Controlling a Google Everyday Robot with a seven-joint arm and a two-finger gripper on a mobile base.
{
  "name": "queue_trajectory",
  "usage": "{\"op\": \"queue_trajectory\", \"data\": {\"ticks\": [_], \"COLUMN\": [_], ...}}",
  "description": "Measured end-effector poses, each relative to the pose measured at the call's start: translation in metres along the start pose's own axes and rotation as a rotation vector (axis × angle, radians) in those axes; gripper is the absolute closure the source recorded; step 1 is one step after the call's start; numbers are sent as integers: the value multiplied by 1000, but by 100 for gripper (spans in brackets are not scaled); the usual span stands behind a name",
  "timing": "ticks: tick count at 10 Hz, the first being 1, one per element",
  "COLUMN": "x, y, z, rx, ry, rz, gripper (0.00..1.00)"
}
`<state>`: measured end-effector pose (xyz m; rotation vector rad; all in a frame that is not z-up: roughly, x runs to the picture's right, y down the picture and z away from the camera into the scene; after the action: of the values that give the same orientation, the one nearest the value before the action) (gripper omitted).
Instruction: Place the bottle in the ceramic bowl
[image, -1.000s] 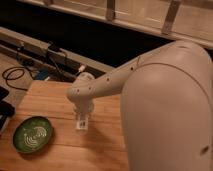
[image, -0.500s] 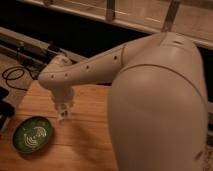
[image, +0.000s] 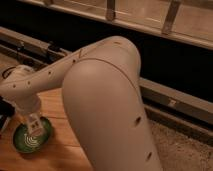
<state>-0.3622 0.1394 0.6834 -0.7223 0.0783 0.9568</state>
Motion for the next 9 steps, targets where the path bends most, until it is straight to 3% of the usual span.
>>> {"op": "queue_trajectory", "data": {"ticks": [1, 2, 6, 9], "x": [-2, -2, -2, -2], "y": [8, 7, 6, 4], "z": [4, 3, 3, 3], "rx": [-17, -17, -16, -15], "ry": [1, 1, 1, 0], "rz": [-14, -13, -11, -8], "gripper": [95, 88, 47, 22]}}
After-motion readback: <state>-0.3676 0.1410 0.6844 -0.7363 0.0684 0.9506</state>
